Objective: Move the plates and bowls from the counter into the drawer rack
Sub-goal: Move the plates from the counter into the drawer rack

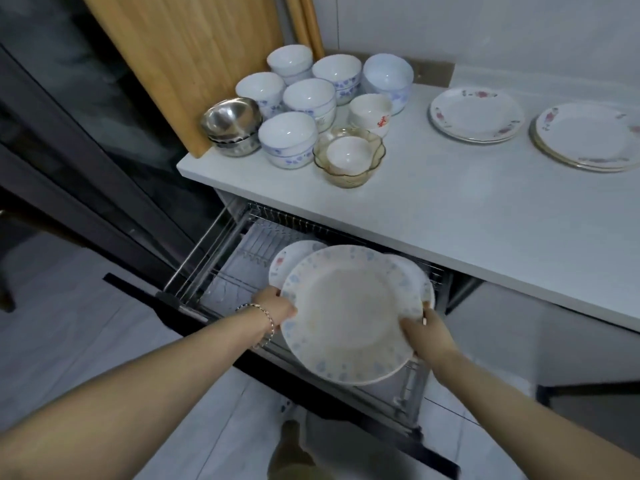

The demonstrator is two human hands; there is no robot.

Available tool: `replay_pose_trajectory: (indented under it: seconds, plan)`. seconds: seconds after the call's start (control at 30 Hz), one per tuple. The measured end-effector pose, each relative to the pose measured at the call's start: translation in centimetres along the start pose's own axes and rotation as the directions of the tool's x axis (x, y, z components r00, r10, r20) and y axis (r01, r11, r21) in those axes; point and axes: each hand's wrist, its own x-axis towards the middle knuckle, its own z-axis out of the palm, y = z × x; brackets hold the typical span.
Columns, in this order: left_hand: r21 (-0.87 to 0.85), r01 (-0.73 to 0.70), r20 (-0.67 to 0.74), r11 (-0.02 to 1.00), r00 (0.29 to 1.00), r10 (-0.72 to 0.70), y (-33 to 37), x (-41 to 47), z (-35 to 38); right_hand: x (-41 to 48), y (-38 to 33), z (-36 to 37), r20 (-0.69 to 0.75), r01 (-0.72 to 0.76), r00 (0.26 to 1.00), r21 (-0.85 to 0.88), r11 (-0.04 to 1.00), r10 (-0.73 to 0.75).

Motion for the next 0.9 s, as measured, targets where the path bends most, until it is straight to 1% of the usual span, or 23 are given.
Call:
replay_pose_trajectory:
  seconds: [0.1, 0.2, 0.33, 0.47, 0.57, 0.67, 0.77, 0.9]
  plan:
    - [0.095, 0.028, 0.020, 0.995, 0.999, -0.030, -0.8, 7.3, -3.6, 2.9, -2.2, 6.2, -0.029, -0.054, 0.998, 0.055, 0.997, 0.055]
    - [0.136, 0.068, 0.035, 0.988, 0.997, -0.073, -1.9, 14.0, -5.8, 6.0, -3.7, 11.8, -0.053, -0.112, 0.991, 0.123, 0.986, 0.119]
    - [0.280, 0.071, 0.036, 0.957, 0.996, -0.084, -3.1, 21.4, -7.0, 10.3, -4.5, 18.0, -0.076, -0.177, 0.979, 0.167, 0.970, 0.191]
    - [0.332, 0.096, 0.046, 0.938, 0.992, -0.118, -4.1, 28.1, -6.7, 14.9, -3.2, 22.8, -0.090, -0.271, 0.951, 0.205, 0.940, 0.294]
    - [0.382, 0.073, 0.054, 0.921, 0.993, -0.101, -5.0, 32.2, -5.5, 18.3, -1.7, 25.2, -0.153, -0.327, 0.919, 0.215, 0.920, 0.362]
    - [0.404, 0.046, 0.079, 0.914, 0.993, -0.085, -5.5, 35.3, -3.8, 20.9, -0.4, 26.4, -0.236, -0.352, 0.890, 0.191, 0.916, 0.391]
    - [0.418, 0.032, 0.099, 0.908, 0.992, -0.081, -5.6, 37.2, -2.1, 22.4, 0.6, 26.9, -0.298, -0.372, 0.858, 0.199, 0.907, 0.417]
    - [0.458, 0.018, 0.068, 0.889, 0.996, -0.055, -5.2, 38.5, -0.4, 23.6, 0.9, 27.2, -0.376, -0.376, 0.816, 0.231, 0.898, 0.438]
